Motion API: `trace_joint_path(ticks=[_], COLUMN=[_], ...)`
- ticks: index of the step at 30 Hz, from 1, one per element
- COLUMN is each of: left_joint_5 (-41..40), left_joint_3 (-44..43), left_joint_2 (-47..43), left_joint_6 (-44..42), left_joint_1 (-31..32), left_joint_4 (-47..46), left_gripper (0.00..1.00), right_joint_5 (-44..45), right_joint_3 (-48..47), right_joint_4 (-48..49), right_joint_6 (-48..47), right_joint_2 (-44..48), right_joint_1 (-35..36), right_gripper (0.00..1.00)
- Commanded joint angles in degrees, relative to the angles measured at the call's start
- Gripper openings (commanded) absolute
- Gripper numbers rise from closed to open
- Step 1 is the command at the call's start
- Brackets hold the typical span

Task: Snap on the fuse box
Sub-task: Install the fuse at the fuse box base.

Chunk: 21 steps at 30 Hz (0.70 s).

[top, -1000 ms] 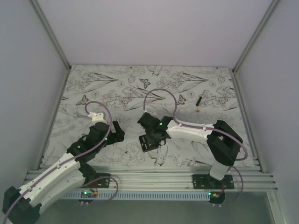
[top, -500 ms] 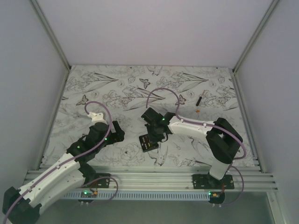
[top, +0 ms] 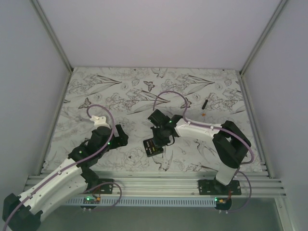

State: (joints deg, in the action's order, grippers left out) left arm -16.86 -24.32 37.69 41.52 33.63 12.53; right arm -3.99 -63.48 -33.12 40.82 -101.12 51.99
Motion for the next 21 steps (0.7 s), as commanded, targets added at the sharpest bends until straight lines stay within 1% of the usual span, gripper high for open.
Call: trace_joint_path(ticks=[1,8,11,14,18,21], left_joint_5=[-1.7,-1.6,-1.6,-1.6,-1.7,-1.8], left_joint_3=[-0.3,-0.4,-0.3,-0.3,-0.3,-0.3], left_joint_2=[-0.8,-0.7,-1.0,-1.4,-1.6,-1.7], left_joint_6=[0.4,0.5,0.4,0.4,0.6,0.6], left_joint_1=[-0.4,-0.5,-0.4,-0.4,-0.4,-0.4], left_joint_4=[1.6,1.7,1.6,1.8,2.0,2.0], left_gripper=[1.00,1.00,1.00,1.00,1.00,1.00], right_joint_5=[21.3,23.2,25.1,27.1,26.7,24.1], right_joint_3=[6.9,-3.8,-7.8,-10.7,-9.6,-5.9], right_joint_4=[-14.7,-17.1,-18.6,-20.6,-20.2,-16.1], right_joint_6=[-3.4,-3.4,-3.4,-3.7,-3.4,-3.3], right_joint_2=[-13.4,-7.1,-6.8,-8.9,-12.6,-13.2], right_joint_1=[0.5,5.8,7.5,9.1,9.7,9.4], right_gripper=[0.00,0.00,0.00,0.00,0.00,0.00])
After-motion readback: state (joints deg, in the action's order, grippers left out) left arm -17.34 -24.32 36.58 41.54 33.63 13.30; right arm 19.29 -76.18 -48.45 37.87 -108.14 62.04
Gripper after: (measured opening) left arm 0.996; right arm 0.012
